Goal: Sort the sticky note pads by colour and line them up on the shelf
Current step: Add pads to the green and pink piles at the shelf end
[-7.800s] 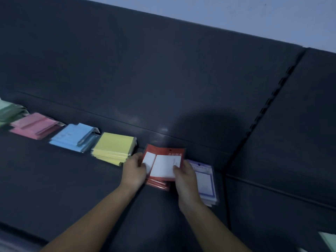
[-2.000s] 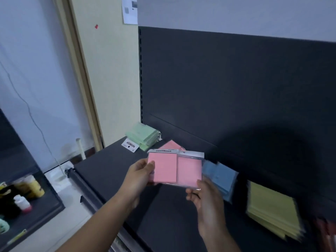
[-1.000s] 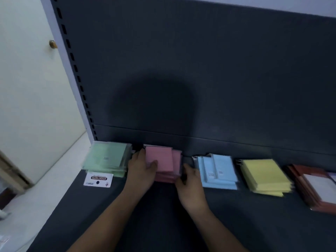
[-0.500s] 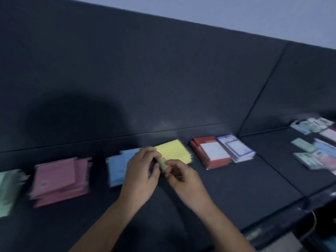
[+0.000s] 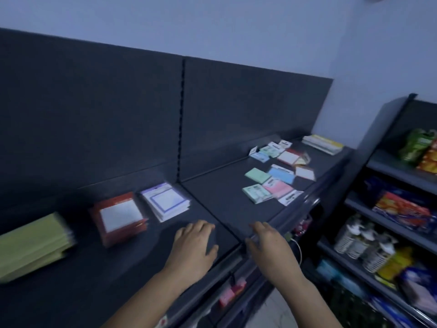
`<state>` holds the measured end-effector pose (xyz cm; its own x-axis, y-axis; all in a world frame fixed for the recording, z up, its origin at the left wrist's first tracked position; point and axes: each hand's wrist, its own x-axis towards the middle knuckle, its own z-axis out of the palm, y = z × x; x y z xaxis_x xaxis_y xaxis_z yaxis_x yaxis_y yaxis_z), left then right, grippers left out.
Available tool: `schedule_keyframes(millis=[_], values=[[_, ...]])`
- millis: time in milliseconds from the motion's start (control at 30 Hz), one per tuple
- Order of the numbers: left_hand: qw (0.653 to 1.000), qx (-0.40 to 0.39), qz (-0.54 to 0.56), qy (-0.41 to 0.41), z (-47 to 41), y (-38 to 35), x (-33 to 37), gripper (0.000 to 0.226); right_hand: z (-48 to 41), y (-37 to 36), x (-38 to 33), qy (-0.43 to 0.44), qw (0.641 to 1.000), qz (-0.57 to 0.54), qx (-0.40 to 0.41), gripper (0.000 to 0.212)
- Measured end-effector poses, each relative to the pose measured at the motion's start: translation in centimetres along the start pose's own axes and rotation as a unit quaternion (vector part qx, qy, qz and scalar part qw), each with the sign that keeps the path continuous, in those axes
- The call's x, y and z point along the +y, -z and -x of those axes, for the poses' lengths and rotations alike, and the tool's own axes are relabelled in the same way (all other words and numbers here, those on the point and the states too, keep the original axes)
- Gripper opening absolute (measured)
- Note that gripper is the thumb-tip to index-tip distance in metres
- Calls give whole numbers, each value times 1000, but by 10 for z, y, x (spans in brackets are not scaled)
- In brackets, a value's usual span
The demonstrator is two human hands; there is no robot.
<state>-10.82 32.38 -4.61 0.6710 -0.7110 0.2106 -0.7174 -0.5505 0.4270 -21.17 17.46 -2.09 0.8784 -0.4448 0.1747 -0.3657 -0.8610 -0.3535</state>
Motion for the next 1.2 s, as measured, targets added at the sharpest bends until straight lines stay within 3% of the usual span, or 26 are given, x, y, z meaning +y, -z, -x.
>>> schedule_keyframes(millis=[200,367,667,967,1200], values=[[1000,-4,13,-22,-68,-56,78,49,-4,44,104,-29,999,-2,35,38],[1000,-22,8,4,-105,-92,103,53,-8,60,158,-41,998,-15,46,39],[999,21,22,40,-200,-131,95,47,-76,40,209,-35,999,-12,19,41],[997,11,24,76,-308,-153,62,41,-197,24,238,-4,1000,-4,-13,40],[994,-17,-9,111,-357,-169,56,57,-246,10,254,12,999,-12,-52,37]])
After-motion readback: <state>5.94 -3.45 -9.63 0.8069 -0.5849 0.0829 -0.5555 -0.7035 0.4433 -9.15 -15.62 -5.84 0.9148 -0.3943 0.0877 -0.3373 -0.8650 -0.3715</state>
